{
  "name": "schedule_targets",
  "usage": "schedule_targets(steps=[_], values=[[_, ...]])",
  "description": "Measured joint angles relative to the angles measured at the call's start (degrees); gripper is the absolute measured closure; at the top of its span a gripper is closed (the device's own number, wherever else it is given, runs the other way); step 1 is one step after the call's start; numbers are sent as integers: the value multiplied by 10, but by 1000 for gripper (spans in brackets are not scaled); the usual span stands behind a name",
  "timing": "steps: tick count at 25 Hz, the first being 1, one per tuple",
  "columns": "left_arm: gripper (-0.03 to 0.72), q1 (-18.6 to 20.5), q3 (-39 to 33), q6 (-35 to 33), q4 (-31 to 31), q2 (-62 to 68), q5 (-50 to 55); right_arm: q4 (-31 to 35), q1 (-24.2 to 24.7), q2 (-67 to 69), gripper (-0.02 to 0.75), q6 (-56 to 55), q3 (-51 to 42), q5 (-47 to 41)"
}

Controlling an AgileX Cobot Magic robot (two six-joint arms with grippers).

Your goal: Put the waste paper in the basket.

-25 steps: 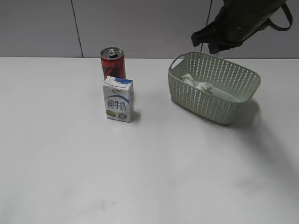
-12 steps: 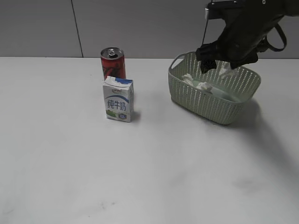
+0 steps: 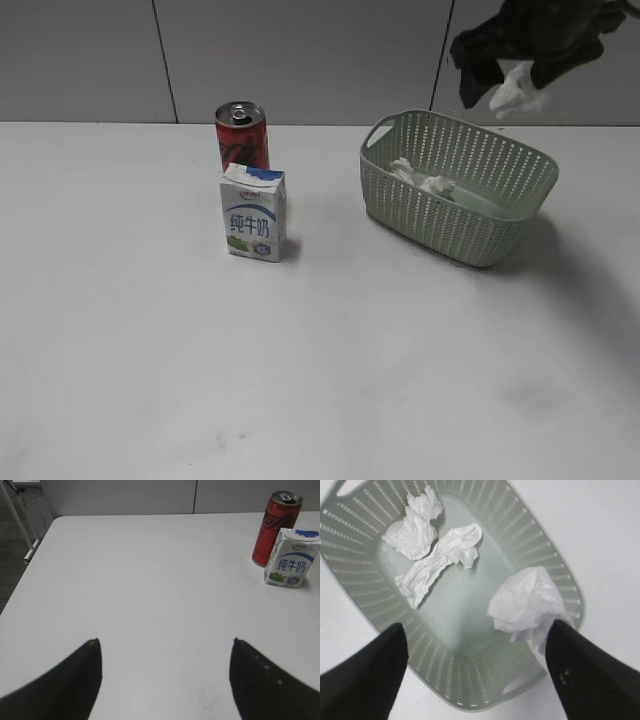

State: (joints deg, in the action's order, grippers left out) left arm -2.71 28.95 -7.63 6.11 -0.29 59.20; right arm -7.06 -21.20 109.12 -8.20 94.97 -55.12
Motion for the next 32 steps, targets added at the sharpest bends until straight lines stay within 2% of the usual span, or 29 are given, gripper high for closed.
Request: schedule_targets(steps=[4,10,18,21,25,32], values=[[100,0,0,0,0,0,0,7,0,-29,88,27,20,1],[100,0,0,0,0,0,0,54,0,-29,101,50,20,3],[100,0,0,0,0,0,0,59,0,-7,115,53,20,4],[100,0,0,0,0,0,0,60,5,-7,122,62,20,-22],[100,0,0,0,0,0,0,64,43,-13,127,82,20,-76],[100,0,0,0,0,0,0,64,137,-78,135,105,20,-100]])
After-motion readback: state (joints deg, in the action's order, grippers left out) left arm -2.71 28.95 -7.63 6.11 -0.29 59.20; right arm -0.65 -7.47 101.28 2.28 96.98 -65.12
